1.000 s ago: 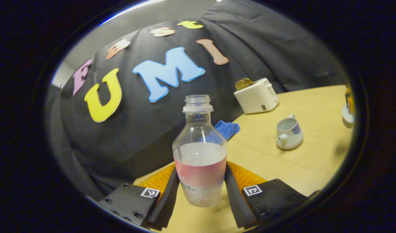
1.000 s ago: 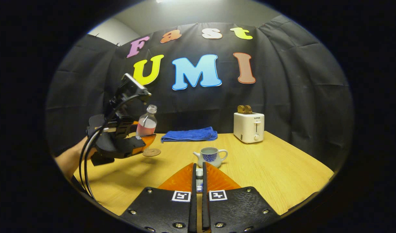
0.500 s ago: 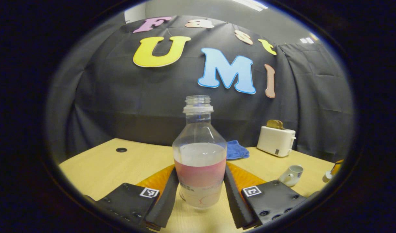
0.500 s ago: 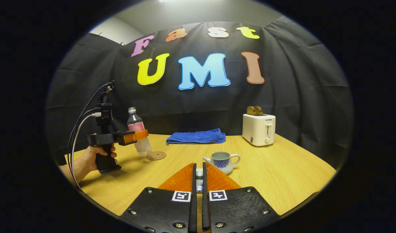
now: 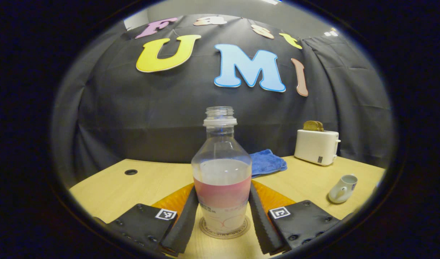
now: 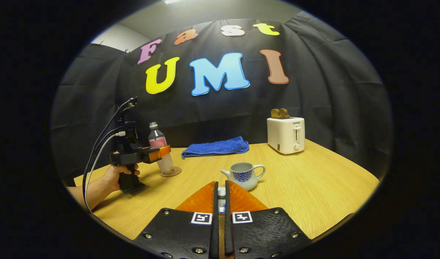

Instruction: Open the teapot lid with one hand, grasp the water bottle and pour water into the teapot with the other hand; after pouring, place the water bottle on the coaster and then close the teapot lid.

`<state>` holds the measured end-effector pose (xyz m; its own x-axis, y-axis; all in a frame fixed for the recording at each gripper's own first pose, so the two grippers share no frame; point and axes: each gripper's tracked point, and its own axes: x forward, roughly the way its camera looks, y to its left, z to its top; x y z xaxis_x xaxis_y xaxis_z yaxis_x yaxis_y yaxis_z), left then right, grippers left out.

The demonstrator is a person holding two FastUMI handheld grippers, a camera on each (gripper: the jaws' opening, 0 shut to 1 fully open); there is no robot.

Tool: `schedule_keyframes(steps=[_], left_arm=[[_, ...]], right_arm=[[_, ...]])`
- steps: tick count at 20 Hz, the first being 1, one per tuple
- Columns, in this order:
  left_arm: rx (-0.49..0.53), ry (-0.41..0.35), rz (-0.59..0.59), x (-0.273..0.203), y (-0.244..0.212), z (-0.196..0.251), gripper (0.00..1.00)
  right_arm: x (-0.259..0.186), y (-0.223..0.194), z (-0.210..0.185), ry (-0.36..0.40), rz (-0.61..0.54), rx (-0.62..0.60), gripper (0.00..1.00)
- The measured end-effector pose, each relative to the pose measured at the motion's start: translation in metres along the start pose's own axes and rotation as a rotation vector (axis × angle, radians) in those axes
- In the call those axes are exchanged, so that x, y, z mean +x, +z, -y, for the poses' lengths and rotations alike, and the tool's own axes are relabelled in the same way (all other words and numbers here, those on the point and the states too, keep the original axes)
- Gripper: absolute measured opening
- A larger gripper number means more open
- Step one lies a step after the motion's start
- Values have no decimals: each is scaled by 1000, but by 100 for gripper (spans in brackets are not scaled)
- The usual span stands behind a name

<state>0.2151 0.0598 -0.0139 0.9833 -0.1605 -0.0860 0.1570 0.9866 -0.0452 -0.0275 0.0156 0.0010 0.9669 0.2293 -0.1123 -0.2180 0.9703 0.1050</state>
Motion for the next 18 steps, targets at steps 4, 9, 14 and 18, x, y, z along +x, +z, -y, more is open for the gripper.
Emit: schedule_keyframes(steps=[4, 9, 14, 18], left_arm=[[-9, 21, -15, 10, -8, -5, 84], [6, 28, -18, 8, -9, -3, 84], [-50, 44, 25, -2, 4, -8, 99], [-34, 48, 17, -10, 0, -5, 100]], right_arm=[[1, -1, 6, -5, -1, 18, 6], [3, -5, 8, -4, -13, 28, 6], [1, -4, 7, 4, -10, 29, 6], [-4, -1, 2, 17, -3, 26, 6]])
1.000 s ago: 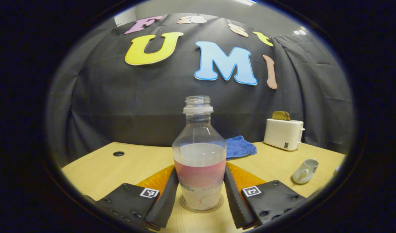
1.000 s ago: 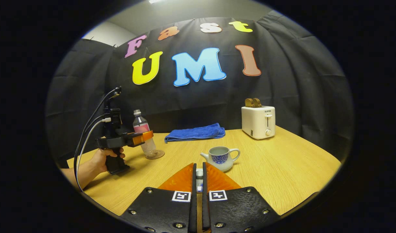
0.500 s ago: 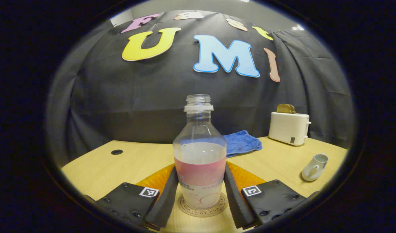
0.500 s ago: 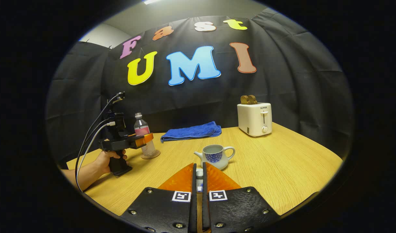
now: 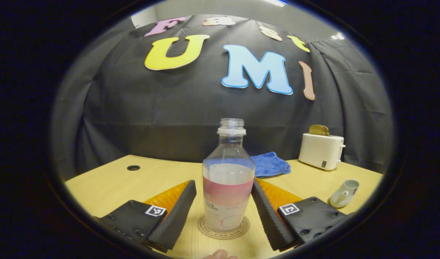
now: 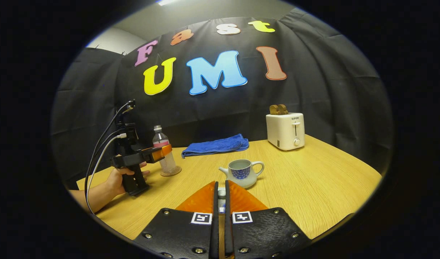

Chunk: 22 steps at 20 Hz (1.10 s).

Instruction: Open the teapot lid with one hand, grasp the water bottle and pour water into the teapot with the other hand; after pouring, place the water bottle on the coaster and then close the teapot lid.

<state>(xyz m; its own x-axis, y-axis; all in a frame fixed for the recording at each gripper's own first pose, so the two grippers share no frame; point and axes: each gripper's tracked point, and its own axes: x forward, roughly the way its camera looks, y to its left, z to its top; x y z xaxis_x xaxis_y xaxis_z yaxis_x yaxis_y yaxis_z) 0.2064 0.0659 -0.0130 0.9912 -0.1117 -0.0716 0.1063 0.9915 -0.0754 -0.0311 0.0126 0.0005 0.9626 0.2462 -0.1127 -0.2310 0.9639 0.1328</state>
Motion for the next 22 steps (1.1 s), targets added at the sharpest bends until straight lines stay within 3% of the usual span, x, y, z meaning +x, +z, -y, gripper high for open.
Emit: schedule_keyframes(steps=[6, 10, 16, 22], left_arm=[[10, 3, 19, -26, 10, 8, 100], [20, 3, 25, -67, 13, 16, 100], [8, -2, 49, -136, 18, 42, 100], [-31, -58, 40, -156, 4, 65, 100]], right_arm=[[-9, 5, -5, 5, 17, -15, 6], [-7, 10, -3, -4, 33, -31, 6], [25, 31, -4, -14, 73, -80, 6], [80, 55, 27, -109, 116, -114, 6]])
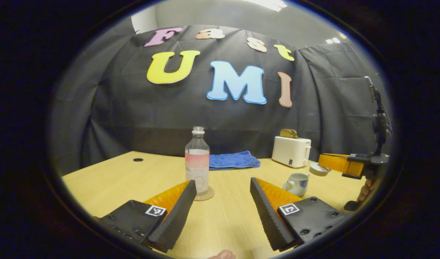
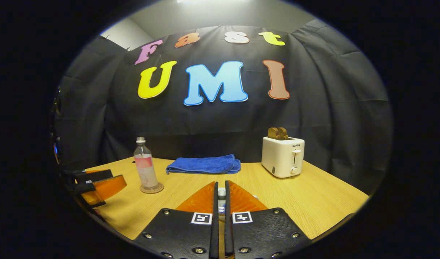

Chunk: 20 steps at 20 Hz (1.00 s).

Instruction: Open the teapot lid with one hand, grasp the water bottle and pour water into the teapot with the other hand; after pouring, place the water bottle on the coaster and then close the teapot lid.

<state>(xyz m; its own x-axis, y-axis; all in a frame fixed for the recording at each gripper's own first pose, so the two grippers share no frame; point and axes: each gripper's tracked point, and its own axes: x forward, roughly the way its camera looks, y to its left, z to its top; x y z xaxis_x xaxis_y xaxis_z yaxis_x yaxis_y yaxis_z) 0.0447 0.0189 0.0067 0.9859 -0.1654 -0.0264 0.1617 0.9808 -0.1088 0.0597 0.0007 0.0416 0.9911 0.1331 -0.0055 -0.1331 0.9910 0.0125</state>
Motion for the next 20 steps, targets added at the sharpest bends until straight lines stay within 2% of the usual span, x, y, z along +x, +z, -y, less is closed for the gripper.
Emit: schedule_keyframes(steps=[3, 7, 18, 20], left_arm=[[-12, 4, 11, 1, -4, -3, 100], [-50, -12, 7, 7, -6, -1, 100], [-30, -7, 21, 6, -2, 0, 100], [-27, -1, 20, 4, -1, -2, 100]], right_arm=[[27, -7, 10, -46, -2, -44, 6], [54, -29, 10, -52, -63, -38, 6], [60, -42, 10, -50, -100, -12, 6], [59, -43, 10, -56, -107, -13, 10]])
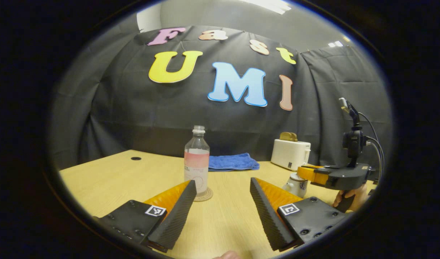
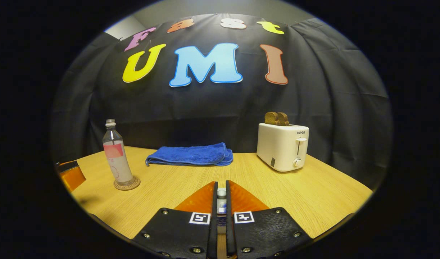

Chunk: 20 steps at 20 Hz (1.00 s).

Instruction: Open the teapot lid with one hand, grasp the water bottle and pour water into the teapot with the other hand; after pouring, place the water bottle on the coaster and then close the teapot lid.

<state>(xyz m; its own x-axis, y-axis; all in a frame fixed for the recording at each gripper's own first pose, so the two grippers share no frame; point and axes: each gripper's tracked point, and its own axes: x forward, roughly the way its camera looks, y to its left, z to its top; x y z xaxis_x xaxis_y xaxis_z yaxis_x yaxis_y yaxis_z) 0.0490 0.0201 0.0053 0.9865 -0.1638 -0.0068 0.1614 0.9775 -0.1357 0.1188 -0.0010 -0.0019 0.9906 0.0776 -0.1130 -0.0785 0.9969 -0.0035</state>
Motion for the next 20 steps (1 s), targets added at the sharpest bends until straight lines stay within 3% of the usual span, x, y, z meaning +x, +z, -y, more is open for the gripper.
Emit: schedule_keyframes(steps=[2, 4, 6, 7, 8, 9, 15, 20], left_arm=[[3, 6, 3, -3, 2, 0, 100], [11, 14, 7, -6, 4, -1, 100], [14, 15, 0, -10, 4, 4, 100], [18, 11, -2, -12, 4, 8, 100], [25, 5, -3, -15, 4, 14, 100], [33, 1, 1, -19, 4, 19, 100], [70, 35, 11, -50, -2, 30, 100], [51, 64, 6, -62, -8, 33, 100]], right_arm=[[-4, 10, -2, -3, 18, -28, 18], [-18, 30, -3, -12, 73, -58, 32], [-38, 40, -9, -4, 107, -77, 34], [-52, 41, -19, 16, 114, -87, 59], [-64, 40, -25, 29, 118, -106, 69], [-76, 36, -33, 42, 125, -131, 86], [-124, -1, -54, 60, 87, -132, 93], [-146, -16, -53, 40, 65, -37, 94]])
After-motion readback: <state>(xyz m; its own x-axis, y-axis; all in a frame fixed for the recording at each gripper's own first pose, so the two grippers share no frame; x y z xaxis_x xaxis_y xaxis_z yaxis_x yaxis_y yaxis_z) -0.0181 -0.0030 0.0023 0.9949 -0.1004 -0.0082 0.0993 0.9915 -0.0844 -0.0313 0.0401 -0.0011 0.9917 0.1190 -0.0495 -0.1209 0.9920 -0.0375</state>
